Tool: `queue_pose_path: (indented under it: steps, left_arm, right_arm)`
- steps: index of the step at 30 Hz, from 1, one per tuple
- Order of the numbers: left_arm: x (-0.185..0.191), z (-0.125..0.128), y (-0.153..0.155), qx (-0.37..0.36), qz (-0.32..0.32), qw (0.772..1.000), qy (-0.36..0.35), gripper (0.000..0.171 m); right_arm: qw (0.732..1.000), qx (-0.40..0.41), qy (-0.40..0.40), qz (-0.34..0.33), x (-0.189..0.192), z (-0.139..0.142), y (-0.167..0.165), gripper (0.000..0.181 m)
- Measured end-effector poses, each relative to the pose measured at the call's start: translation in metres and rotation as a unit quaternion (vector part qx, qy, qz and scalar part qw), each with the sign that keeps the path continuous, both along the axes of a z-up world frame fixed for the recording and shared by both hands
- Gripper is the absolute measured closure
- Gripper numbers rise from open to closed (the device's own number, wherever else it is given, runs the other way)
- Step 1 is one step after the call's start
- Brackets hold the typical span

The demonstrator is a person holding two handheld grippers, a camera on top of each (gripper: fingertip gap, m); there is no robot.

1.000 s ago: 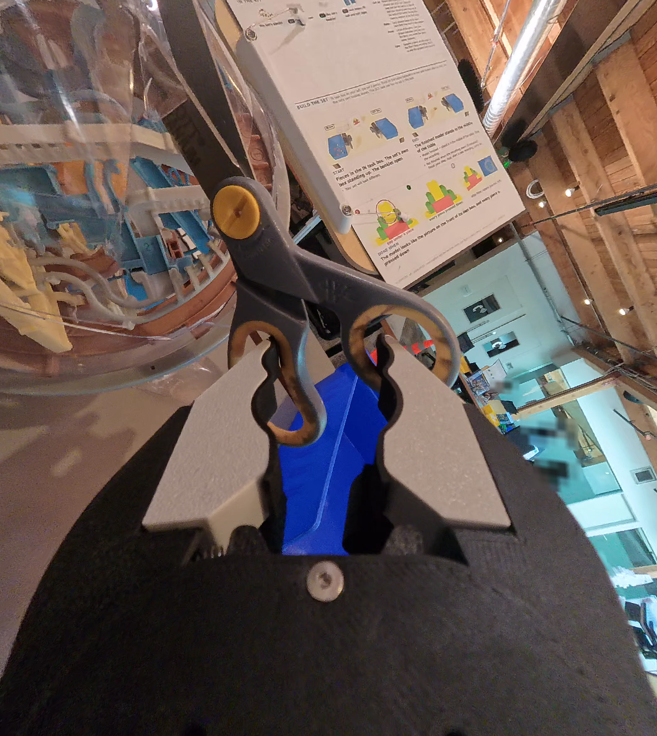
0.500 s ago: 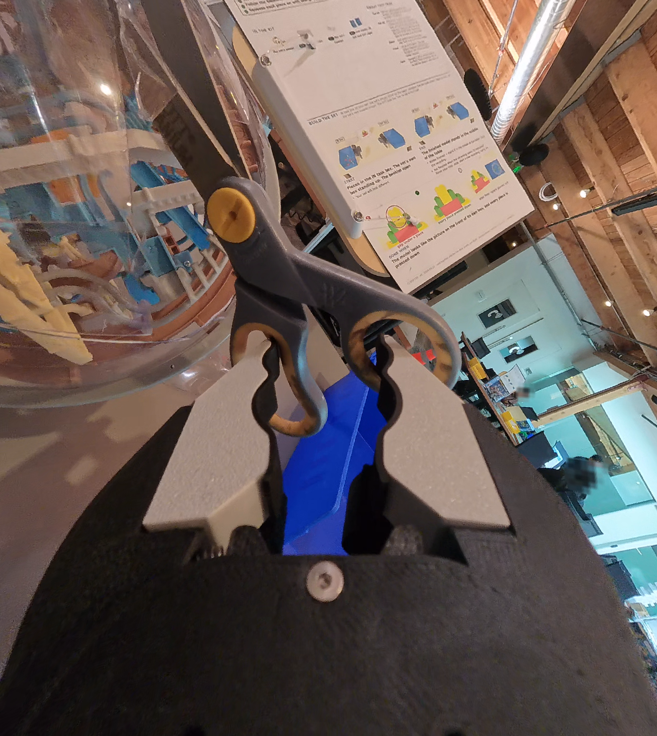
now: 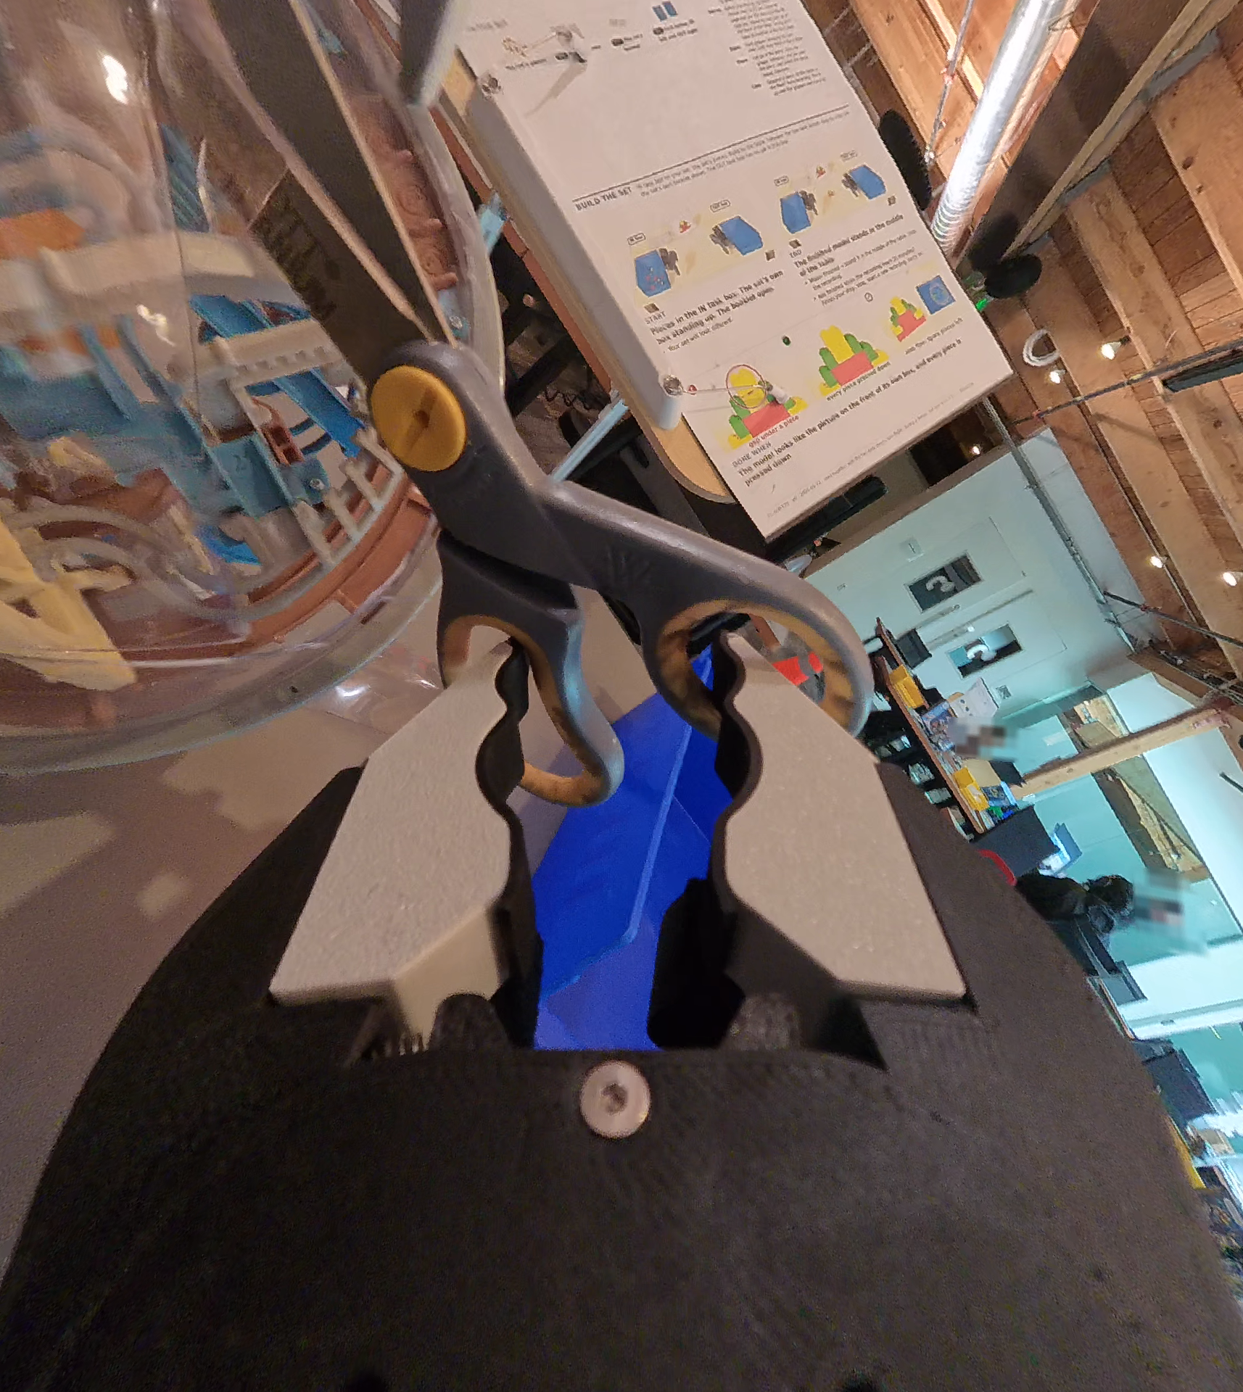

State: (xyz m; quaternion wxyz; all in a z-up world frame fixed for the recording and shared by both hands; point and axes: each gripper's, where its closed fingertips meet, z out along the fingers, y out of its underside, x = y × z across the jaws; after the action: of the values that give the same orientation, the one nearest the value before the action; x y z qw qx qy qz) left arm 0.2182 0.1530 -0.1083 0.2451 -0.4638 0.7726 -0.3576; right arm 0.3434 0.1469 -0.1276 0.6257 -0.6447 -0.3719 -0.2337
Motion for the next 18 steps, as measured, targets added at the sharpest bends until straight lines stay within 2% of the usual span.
queue_pose_path:
  steps: [3,6,8,11,16,18]
  left_arm:
    - [0.001,0.001,-0.007,-0.003,0.012,1.000,-0.013,0.139]
    - [-0.001,0.000,0.003,0.048,0.057,0.997,-0.028,0.162]
    - [-0.007,0.001,0.005,0.051,0.071,0.996,-0.032,0.168]
    - [-0.017,-0.002,0.012,0.069,0.097,0.993,-0.026,0.168]
    - [-0.022,-0.008,0.014,0.077,0.121,0.990,-0.016,0.148]
    - [-0.023,-0.010,0.014,0.077,0.124,0.989,-0.009,0.148]
  right_arm:
    - [1.000,-0.005,-0.001,0.003,-0.005,-0.001,0.000,0.135]
    - [1.000,-0.008,-0.001,0.006,-0.006,-0.002,0.000,0.135]
    - [1.000,-0.008,-0.001,0.003,-0.005,-0.001,-0.002,0.136]
    - [1.000,-0.007,0.003,-0.002,0.001,0.002,-0.005,0.136]
    - [1.000,-0.020,-0.002,0.010,-0.007,0.000,-0.007,0.137]
    - [1.000,-0.028,0.002,0.010,-0.006,-0.003,-0.007,0.137]
